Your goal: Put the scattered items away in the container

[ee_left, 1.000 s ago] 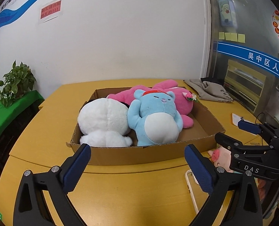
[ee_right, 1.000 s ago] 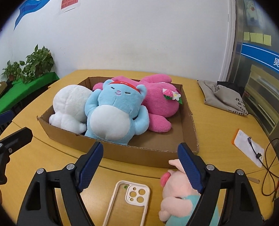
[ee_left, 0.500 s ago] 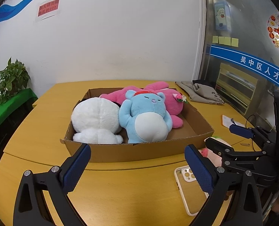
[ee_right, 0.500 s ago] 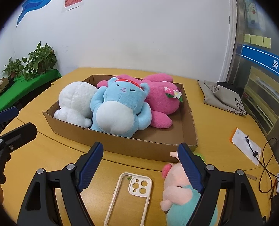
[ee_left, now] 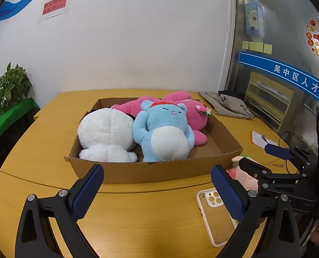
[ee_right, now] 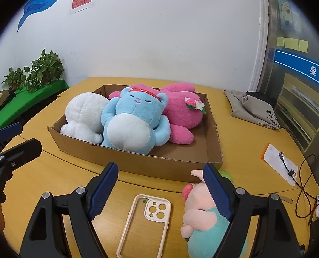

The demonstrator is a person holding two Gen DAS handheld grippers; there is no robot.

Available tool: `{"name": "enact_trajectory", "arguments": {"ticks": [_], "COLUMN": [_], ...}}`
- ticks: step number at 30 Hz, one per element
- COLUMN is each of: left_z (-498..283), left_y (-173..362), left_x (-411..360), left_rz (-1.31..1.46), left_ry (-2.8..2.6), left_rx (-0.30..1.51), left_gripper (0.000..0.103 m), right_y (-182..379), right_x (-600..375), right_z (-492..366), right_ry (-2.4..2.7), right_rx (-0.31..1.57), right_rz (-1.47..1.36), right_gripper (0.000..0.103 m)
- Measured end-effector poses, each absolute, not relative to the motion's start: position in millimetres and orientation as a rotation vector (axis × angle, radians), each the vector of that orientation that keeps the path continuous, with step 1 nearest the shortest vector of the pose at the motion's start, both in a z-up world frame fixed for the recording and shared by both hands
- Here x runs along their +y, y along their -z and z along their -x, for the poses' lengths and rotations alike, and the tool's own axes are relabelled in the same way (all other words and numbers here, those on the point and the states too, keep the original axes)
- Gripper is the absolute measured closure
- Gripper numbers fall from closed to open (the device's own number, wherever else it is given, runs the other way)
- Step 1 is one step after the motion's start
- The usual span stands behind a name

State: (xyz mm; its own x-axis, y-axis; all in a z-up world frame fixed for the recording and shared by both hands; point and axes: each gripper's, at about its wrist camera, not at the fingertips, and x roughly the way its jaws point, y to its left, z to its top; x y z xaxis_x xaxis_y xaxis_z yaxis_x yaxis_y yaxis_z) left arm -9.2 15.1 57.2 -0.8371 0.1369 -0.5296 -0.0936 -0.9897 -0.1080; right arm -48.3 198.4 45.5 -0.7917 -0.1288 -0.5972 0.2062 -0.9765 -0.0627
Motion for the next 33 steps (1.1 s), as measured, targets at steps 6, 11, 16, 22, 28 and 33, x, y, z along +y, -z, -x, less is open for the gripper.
{"name": "enact_trajectory", "arguments": {"ticks": [6, 11, 16, 22, 28, 33], "left_z": [10.4, 12.1, 17.1, 24.6, 27.0, 37.2], "left_y": [-51.6, -47.7, -41.3, -29.6, -15.9, -16.5], "left_x": [14.8, 21.7, 29.9, 40.2, 44.1, 49.5], "left_rz": [0.879, 0.889, 0.914, 0.957, 1.037, 1.045], "left_ry": [-2.879, -2.854, -2.824, -2.770, -2.719, -2.658], "left_rx": [-0.155, -0.163, -0.164, -0.195, -0.206, -0.266], "left_gripper": [0.002, 0.002, 0.002, 0.002, 0.002, 0.001], "right_y": [-42.4, -42.7, -40.5, 1.5, 41.0, 44.2], "right_x": [200.1, 205.6, 260.1, 320.9, 329.1, 287.7], "right_z": [50.4, 49.6, 52.2, 64.5, 65.1, 50.8], "right_ry": [2.808, 2.793, 2.877, 2.862, 2.697, 2.633], "right_rx": [0.169, 0.131, -0.048, -0.076, -0.244, -0.055], "right_rz": [-0.932, -0.917, -0.921, -1.171, -1.212, -1.154], "right_gripper": [0.022, 0.022, 0.022, 0.022, 0.023, 0.026]}}
